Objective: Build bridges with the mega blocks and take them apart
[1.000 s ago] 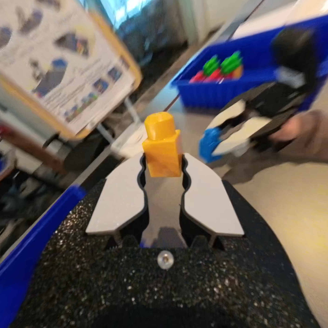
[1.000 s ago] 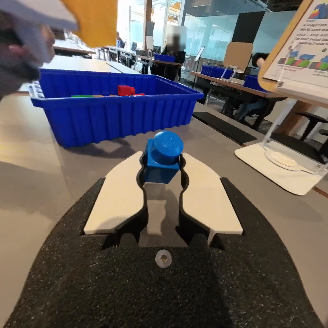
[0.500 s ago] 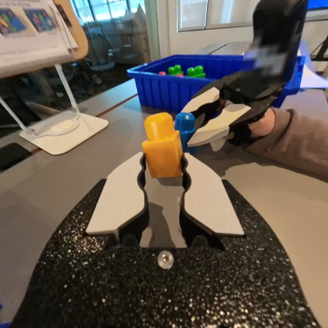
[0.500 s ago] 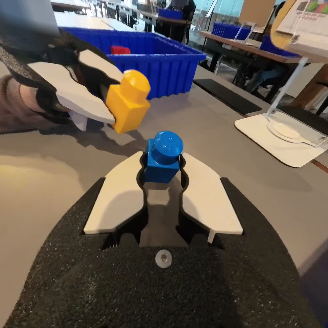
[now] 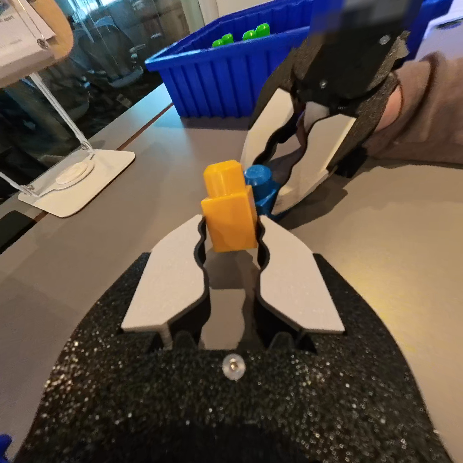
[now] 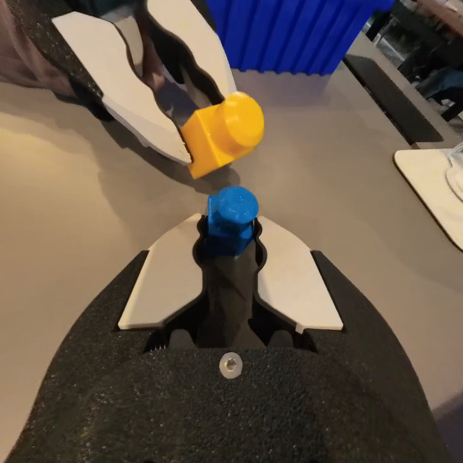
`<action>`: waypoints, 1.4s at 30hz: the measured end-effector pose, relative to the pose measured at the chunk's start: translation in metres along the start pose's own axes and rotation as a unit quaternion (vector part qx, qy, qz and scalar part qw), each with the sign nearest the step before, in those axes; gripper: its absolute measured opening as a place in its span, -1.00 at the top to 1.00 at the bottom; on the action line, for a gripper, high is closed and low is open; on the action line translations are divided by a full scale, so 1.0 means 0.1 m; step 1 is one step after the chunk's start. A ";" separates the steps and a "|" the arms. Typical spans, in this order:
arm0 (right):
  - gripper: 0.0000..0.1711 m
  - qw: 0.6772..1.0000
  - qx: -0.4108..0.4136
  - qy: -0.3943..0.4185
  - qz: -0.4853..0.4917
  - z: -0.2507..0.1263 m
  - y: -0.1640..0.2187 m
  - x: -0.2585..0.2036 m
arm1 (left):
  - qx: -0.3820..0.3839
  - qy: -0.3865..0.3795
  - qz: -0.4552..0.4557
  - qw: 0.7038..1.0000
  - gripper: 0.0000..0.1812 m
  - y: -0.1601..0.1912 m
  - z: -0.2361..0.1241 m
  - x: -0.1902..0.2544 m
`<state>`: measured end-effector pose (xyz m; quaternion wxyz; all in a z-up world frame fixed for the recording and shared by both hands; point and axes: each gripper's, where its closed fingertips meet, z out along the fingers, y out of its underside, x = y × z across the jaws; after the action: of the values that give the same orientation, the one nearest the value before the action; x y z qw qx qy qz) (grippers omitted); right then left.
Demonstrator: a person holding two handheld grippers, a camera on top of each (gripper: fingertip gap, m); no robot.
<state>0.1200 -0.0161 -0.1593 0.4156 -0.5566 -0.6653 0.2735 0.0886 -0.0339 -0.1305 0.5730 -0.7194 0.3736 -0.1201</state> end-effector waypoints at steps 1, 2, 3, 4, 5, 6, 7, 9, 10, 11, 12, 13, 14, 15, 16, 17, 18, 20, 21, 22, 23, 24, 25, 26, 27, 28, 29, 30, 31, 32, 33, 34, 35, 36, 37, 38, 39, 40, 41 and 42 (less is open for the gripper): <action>0.57 1.000 0.001 0.000 -0.006 0.00 0.00 0.00 | 0.010 0.000 0.008 1.000 0.58 -0.02 -0.01 0.01; 0.57 1.000 0.004 0.001 -0.012 -0.01 0.00 0.00 | 0.016 -0.003 0.017 1.000 0.58 -0.04 -0.01 0.01; 0.48 1.000 0.012 0.006 -0.013 -0.02 -0.02 0.01 | 0.018 -0.006 0.024 1.000 0.58 -0.04 -0.01 0.01; 0.42 1.000 0.030 0.004 -0.005 -0.04 -0.08 0.01 | 0.020 -0.008 0.028 0.999 0.58 -0.04 -0.01 0.01; 0.36 0.998 0.054 -0.001 0.013 -0.08 -0.15 0.02 | 0.023 -0.007 0.033 0.999 0.58 -0.05 -0.01 0.02; 0.30 0.996 0.083 -0.014 0.035 -0.13 -0.24 0.02 | 0.026 -0.005 0.037 0.999 0.58 -0.06 -0.02 0.03; 0.24 0.991 0.116 -0.037 0.051 -0.19 -0.33 -0.01 | 0.031 0.002 0.041 0.999 0.58 -0.07 -0.02 0.06; 0.20 0.980 0.170 -0.067 0.082 -0.29 -0.49 -0.04 | 0.048 0.024 0.053 0.997 0.59 -0.12 -0.03 0.16; 0.23 0.976 0.186 -0.078 0.083 -0.32 -0.55 -0.07 | 0.057 0.035 0.058 0.996 0.59 -0.14 -0.04 0.20; 0.25 0.972 0.202 -0.086 0.079 -0.34 -0.61 -0.10 | 0.066 0.043 0.063 0.995 0.59 -0.17 -0.06 0.24; 0.29 0.970 0.214 -0.093 0.071 -0.35 -0.65 -0.14 | 0.074 0.049 0.066 0.994 0.59 -0.20 -0.07 0.27; 0.33 0.968 0.223 -0.101 0.063 -0.37 -0.70 -0.18 | 0.079 0.055 0.067 0.993 0.59 -0.22 -0.08 0.29; 0.37 0.964 0.233 -0.111 0.057 -0.39 -0.74 -0.22 | 0.084 0.060 0.067 0.992 0.59 -0.23 -0.09 0.32; 0.43 0.961 0.242 -0.122 0.054 -0.41 -0.78 -0.27 | 0.088 0.066 0.068 0.992 0.59 -0.24 -0.09 0.34; 0.53 0.959 0.245 -0.133 0.051 -0.43 -0.81 -0.30 | 0.091 0.073 0.069 0.991 0.59 -0.26 -0.10 0.37; 0.68 0.959 0.244 -0.140 0.047 -0.44 -0.82 -0.34 | 0.093 0.081 0.071 0.990 0.59 -0.26 -0.11 0.40; 0.68 0.960 0.243 -0.135 0.045 -0.44 -0.83 -0.33 | 0.096 0.086 0.071 0.989 0.59 -0.27 -0.11 0.42; 0.69 0.961 0.250 -0.111 0.036 -0.48 -0.87 -0.29 | 0.109 0.074 0.063 0.989 0.59 -0.31 -0.12 0.38; 0.69 0.962 0.257 -0.089 0.032 -0.52 -0.90 -0.24 | 0.118 0.058 0.056 0.990 0.59 -0.34 -0.13 0.32; 0.69 0.962 0.263 -0.060 0.028 -0.57 -0.94 -0.18 | 0.121 0.042 0.049 0.991 0.55 -0.35 -0.13 0.26; 0.69 0.963 0.267 -0.022 0.023 -0.64 -0.97 -0.11 | 0.117 0.030 0.041 0.992 0.51 -0.34 -0.12 0.21; 0.69 0.964 0.264 0.016 0.008 -0.70 -1.00 -0.05 | 0.108 0.024 0.036 0.993 0.48 -0.31 -0.11 0.18; 0.69 0.966 0.254 0.052 -0.016 -0.75 -1.03 -0.01 | 0.098 0.023 0.035 0.994 0.46 -0.28 -0.09 0.16; 0.69 0.967 0.236 0.083 -0.044 -0.79 -1.04 0.00 | 0.088 0.019 0.037 0.995 0.46 -0.25 -0.08 0.15; 0.69 0.970 0.206 0.115 -0.063 -0.83 -1.02 0.03 | 0.080 0.010 0.040 0.996 0.47 -0.23 -0.06 0.12; 0.70 0.972 0.171 0.138 -0.080 -0.85 -0.98 0.04 | 0.074 0.000 0.043 0.996 0.48 -0.21 -0.05 0.10; 0.70 0.975 0.136 0.150 -0.086 -0.86 -0.93 0.05 | 0.064 -0.010 0.045 0.997 0.50 -0.18 -0.04 0.07; 0.70 0.980 0.101 0.151 -0.084 -0.87 -0.88 0.04 | 0.051 -0.022 0.046 0.997 0.53 -0.14 -0.03 0.03; 0.70 0.984 0.070 0.143 -0.076 -0.86 -0.83 0.03 | 0.033 -0.037 0.050 0.998 0.54 -0.10 -0.02 -0.02; 0.70 0.988 0.042 0.131 -0.067 -0.83 -0.77 0.02 | 0.016 -0.053 0.057 0.997 0.55 -0.05 -0.01 -0.07; 0.70 0.992 0.013 0.116 -0.055 -0.79 -0.70 0.01 | 0.004 -0.067 0.063 0.996 0.56 -0.02 0.01 -0.12; 0.71 0.993 -0.015 0.107 -0.043 -0.74 -0.64 0.02 | -0.004 -0.074 0.066 0.995 0.58 0.00 0.02 -0.14; 0.71 0.994 -0.040 0.100 -0.034 -0.69 -0.57 0.04 | -0.012 -0.076 0.064 0.995 0.60 0.03 0.03 -0.16; 0.71 0.993 -0.060 0.094 -0.027 -0.65 -0.50 0.04 | -0.018 -0.077 0.059 0.995 0.60 0.04 0.04 -0.17; 0.71 0.993 -0.078 0.089 -0.019 -0.60 -0.43 0.05 | -0.021 -0.075 0.053 0.996 0.61 0.06 0.04 -0.18; 0.71 0.992 -0.092 0.087 -0.010 -0.57 -0.36 0.07 | -0.022 -0.072 0.048 0.996 0.62 0.06 0.03 -0.18; 0.71 0.991 -0.103 0.084 0.001 -0.53 -0.30 0.07 | -0.022 -0.070 0.044 0.996 0.62 0.07 0.03 -0.19; 0.71 0.991 -0.104 0.083 0.011 -0.50 -0.25 0.09 | -0.022 -0.068 0.041 0.997 0.63 0.07 0.02 -0.19; 0.71 0.991 -0.102 0.080 0.023 -0.48 -0.21 0.10 | -0.024 -0.066 0.038 0.997 0.64 0.08 0.01 -0.20; 0.71 0.991 -0.104 0.078 0.033 -0.46 -0.17 0.11 | -0.027 -0.065 0.036 0.997 0.66 0.10 0.01 -0.21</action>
<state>0.1503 -0.0136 -0.1197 0.3969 -0.6377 -0.6373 0.1724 0.0712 -0.0196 -0.1343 0.5807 -0.7270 0.3640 -0.0423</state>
